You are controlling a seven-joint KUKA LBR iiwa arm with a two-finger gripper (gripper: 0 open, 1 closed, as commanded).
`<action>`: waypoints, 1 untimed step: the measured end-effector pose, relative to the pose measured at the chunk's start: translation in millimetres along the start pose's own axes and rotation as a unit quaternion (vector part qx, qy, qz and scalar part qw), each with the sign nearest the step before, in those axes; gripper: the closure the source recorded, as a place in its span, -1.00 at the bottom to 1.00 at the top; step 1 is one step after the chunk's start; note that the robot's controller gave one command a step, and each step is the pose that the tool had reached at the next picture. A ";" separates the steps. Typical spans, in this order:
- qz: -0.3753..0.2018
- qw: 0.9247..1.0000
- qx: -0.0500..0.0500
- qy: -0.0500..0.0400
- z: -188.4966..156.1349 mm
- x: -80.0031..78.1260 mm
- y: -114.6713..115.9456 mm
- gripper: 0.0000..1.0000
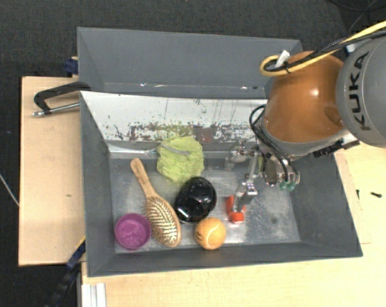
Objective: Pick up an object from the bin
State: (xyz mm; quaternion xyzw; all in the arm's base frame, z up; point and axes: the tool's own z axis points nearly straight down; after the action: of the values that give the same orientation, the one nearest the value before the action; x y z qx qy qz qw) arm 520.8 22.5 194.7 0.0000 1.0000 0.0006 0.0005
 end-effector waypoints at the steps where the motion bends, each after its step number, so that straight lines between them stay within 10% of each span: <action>1: 0.024 1.000 -0.001 -0.002 74.6 -23.7 64.1 -1.00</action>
Offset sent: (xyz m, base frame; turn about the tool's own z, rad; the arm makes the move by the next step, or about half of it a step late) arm 0.0244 0.0751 -0.0597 -0.2648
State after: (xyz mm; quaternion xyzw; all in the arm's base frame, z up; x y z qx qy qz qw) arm 544.6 86.7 120.2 0.0240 0.9997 0.0012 0.0027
